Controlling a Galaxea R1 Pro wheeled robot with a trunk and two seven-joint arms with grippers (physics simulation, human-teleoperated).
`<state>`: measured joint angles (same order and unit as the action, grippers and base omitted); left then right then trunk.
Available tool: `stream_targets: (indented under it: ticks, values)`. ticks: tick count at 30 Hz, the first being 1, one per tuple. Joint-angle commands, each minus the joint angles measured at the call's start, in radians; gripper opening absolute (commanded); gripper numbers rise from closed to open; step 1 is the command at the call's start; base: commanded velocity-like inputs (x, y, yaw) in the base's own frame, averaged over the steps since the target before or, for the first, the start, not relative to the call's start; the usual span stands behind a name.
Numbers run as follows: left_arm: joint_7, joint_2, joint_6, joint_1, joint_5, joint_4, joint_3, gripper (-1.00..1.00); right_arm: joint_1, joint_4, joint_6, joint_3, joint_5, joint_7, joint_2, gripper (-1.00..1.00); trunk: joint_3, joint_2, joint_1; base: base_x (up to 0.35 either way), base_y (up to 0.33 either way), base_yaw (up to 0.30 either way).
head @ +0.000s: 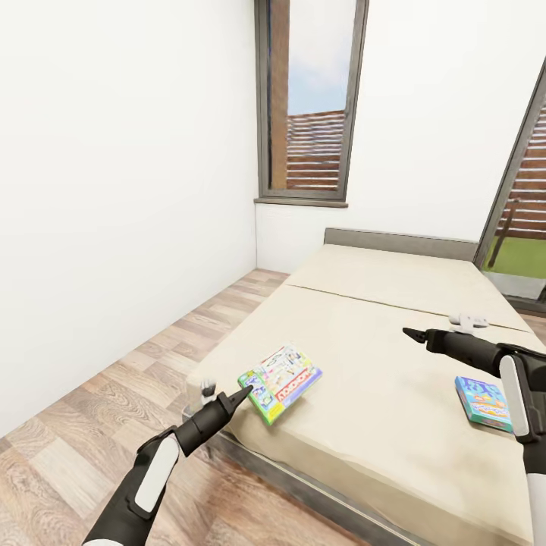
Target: Put all the toys in the child's room - the three board games (two on the bed and one on the table), the two jigsaw puzzles on the table, and the tennis ball on the table - inside the toy box on the table in the child's room.
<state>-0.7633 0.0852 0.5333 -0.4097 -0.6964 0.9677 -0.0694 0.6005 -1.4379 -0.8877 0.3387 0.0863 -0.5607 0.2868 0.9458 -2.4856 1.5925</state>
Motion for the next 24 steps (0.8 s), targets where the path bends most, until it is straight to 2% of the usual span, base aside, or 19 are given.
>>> stream_targets:
  ticks: [1,6,16,20,24]
  values:
    - [-0.002,0.001,0.016,0.0,-0.004,0.006,0.0,-1.0,0.0,-0.002,-0.009,0.0,0.009,-0.002,0.0,1.0,0.001,0.0,0.0,0.0,0.0,0.0]
    - [-0.001,0.001,0.049,0.014,-0.006,0.041,0.006,-1.0,0.0,-0.008,-0.012,-0.017,0.009,-0.013,0.0,1.0,0.001,0.0,0.0,0.0,0.0,0.0]
    - [0.019,0.003,0.071,0.049,-0.01,0.099,0.007,-1.0,-0.001,-0.011,-0.016,-0.051,0.009,-0.019,-0.001,1.0,0.001,0.0,0.0,0.0,0.0,0.0]
    - [0.026,0.003,0.073,0.056,-0.011,0.11,0.006,-1.0,-0.001,-0.011,-0.017,-0.061,0.009,-0.02,-0.012,1.0,0.001,0.0,0.0,0.0,0.0,0.0]
    - [0.028,0.003,0.074,0.06,-0.011,0.116,0.006,-1.0,-0.003,-0.011,-0.017,-0.07,0.007,-0.02,-0.029,1.0,-0.011,0.028,-0.016,0.0,0.0,0.0]
